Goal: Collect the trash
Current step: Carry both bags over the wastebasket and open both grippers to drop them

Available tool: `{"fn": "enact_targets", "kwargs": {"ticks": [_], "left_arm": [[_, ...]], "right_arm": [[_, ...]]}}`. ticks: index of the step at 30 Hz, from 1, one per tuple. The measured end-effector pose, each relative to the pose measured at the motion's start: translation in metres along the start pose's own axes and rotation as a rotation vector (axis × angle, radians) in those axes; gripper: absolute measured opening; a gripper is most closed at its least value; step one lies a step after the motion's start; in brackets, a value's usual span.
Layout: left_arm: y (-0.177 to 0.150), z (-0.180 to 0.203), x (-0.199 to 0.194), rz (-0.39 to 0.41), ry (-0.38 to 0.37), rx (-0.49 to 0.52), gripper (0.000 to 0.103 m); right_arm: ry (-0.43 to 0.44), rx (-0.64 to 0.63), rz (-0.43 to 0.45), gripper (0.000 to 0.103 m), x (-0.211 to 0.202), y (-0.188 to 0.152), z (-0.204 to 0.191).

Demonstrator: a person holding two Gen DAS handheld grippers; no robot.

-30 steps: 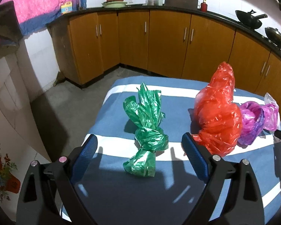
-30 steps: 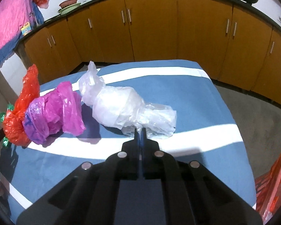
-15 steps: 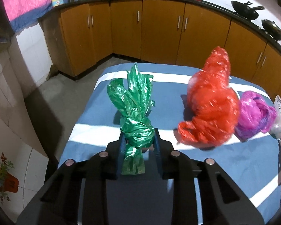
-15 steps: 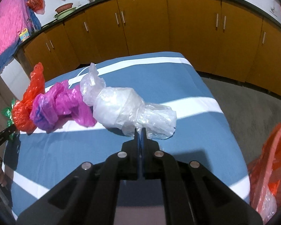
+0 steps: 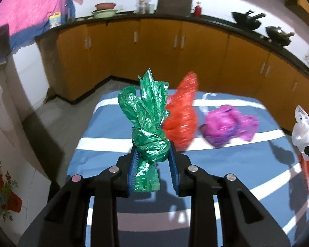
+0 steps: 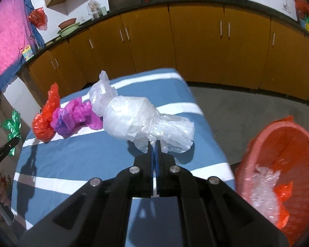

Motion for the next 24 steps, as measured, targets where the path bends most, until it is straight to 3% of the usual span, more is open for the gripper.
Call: {"fn": "enact_targets", "kwargs": {"ticks": [9, 24], "left_arm": [[0.018, 0.083, -0.046, 0.074, -0.153, 0.074, 0.028], [0.010, 0.220, -0.086, 0.101, -0.340, 0.206, 0.028]], "right_arm": [[-0.056, 0.028, 0.119, 0.003, -0.082, 0.018, 0.047], [-0.172, 0.161, 0.192, 0.003, -0.156, -0.001, 0.146]]}}
Point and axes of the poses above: each gripper's, at about its wrist camera, not at the fingertips, and x roughly the way its jaws point, z to its right, y to its top, the point moved 9 cm from there along x, roughly the way its jaws point, and after that the axes turned 1 degree about -x, right-handed, at the moved point
